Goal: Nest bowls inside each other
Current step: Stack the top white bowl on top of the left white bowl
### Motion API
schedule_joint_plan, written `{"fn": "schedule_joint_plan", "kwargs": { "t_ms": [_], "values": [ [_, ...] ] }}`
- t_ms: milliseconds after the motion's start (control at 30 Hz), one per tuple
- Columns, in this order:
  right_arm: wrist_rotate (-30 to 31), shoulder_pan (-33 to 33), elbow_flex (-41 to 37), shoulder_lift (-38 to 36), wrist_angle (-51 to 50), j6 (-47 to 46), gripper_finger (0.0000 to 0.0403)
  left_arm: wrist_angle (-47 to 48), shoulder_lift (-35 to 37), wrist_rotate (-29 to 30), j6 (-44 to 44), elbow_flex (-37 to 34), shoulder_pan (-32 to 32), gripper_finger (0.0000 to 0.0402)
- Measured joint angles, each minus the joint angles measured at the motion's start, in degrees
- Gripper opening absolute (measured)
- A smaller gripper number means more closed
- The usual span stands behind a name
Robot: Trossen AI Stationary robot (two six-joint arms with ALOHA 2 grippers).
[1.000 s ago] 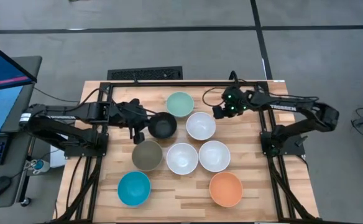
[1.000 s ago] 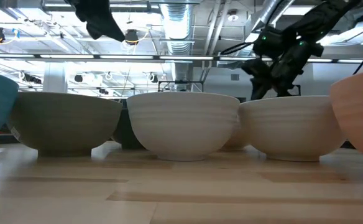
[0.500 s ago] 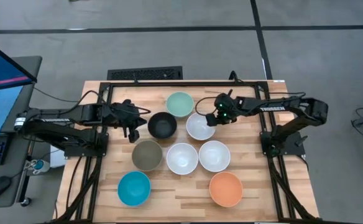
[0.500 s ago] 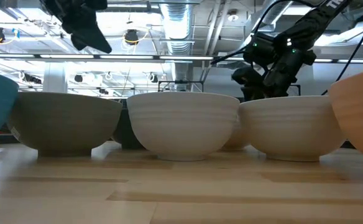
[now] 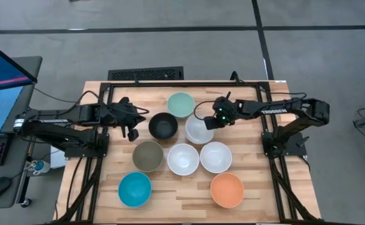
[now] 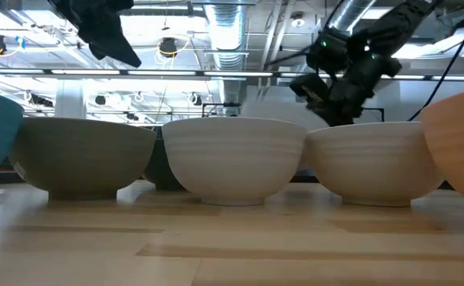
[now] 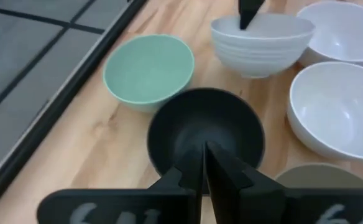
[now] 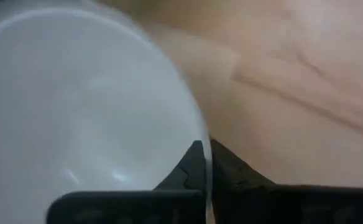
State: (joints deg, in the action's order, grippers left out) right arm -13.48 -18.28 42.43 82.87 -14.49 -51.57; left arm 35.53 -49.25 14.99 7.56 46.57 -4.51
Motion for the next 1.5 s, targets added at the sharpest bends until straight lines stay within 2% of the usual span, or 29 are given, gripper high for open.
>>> {"fn": "schedule_joint_plan", "kwargs": {
  "t_ms": [133, 267, 400, 600, 767, 1033, 1167, 1367, 1500],
  "values": [
    [2.8, -0.2, 5.7, 0.0, -4.8, 1.4, 0.0018, 0.1, 1.6, 1.3, -0.3, 0.0, 0.0, 0.0009],
    [3.2, 0.1, 13.4, 0.0, -13.8, 5.8, 0.001, 2.1, 2.2, 1.4, -0.3, 0.0, 0.0, 0.0009],
    [4.3, 4.3, 19.2, 1.2, -21.3, 6.7, 0.0017, 3.5, 2.5, 1.5, 0.0, 0.0, 0.0, 0.0009],
    [6.1, 11.9, 25.3, 5.4, -21.3, 3.8, 0.0009, 4.4, 2.8, 1.7, -0.6, 0.0, 0.0, 0.0009],
    [7.6, 15.5, 28.3, 10.2, -21.7, 0.5, 0.0022, 5.7, 4.2, 1.4, -2.4, 0.0, 0.1, 0.0009],
    [8.8, 21.7, 30.7, 17.3, -19.0, -7.3, 0.0015, 9.9, 10.2, 1.2, -4.3, 0.0, 0.1, 0.0009],
    [10.2, 22.7, 31.3, 18.9, -19.8, -10.6, 0.0024, 12.3, 13.6, 0.9, -4.6, 0.0, 0.1, 0.0009],
    [10.8, 25.0, 31.5, 18.7, -20.9, -14.9, 0.0011, 16.4, 17.8, 1.4, -5.8, -0.1, 0.1, 0.0009],
    [10.9, 26.8, 31.5, 18.7, -23.7, -18.2, 0.0021, 13.4, 20.8, 2.3, -6.8, -4.4, 0.1, 0.0009]
  ]
}}
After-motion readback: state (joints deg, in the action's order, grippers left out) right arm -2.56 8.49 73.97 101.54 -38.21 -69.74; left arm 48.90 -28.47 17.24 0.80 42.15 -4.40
